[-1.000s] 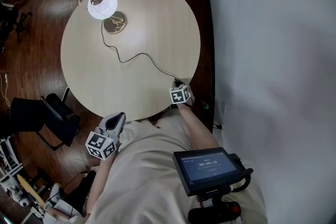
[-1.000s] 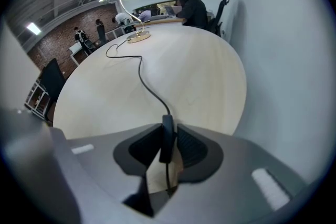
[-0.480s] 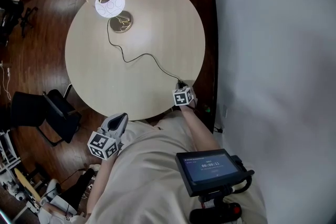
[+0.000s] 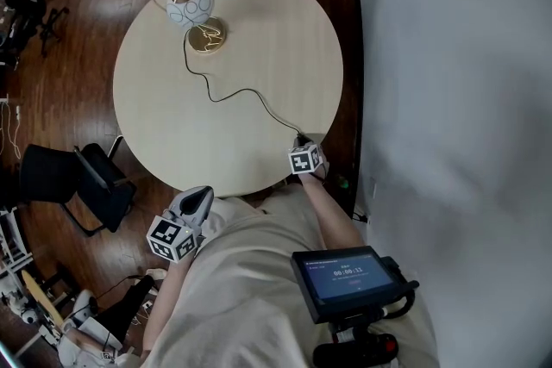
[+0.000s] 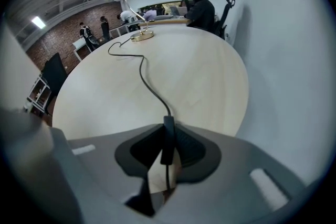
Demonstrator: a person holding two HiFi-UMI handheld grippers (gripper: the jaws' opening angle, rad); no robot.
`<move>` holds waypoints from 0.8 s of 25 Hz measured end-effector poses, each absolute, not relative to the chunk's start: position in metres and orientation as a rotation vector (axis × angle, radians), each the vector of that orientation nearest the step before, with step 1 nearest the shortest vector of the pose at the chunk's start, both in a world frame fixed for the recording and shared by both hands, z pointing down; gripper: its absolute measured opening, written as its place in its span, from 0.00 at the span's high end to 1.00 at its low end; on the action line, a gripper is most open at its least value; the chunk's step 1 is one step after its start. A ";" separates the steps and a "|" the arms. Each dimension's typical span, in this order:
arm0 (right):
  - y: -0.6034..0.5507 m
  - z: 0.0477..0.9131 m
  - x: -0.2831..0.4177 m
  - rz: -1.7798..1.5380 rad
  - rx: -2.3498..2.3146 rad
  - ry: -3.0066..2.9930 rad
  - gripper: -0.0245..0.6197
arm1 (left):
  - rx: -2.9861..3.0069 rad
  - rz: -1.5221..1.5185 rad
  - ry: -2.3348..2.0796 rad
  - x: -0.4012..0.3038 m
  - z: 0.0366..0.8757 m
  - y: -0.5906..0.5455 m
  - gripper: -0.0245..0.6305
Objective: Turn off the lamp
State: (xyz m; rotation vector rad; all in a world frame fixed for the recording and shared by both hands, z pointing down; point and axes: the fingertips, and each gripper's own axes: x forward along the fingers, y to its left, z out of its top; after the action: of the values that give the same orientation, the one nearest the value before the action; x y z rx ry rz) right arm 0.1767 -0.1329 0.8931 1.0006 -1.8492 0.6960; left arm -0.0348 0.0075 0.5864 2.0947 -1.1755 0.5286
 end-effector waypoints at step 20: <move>-0.125 0.822 0.175 0.533 1.264 -2.056 0.60 | 2.171 0.518 -1.112 -0.048 0.586 0.013 0.97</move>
State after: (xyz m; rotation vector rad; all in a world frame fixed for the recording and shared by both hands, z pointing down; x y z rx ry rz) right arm 0.1745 -0.1251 0.8222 1.2640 -2.0556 0.5334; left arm -0.0481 0.0132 0.5861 2.1705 -1.1121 0.5180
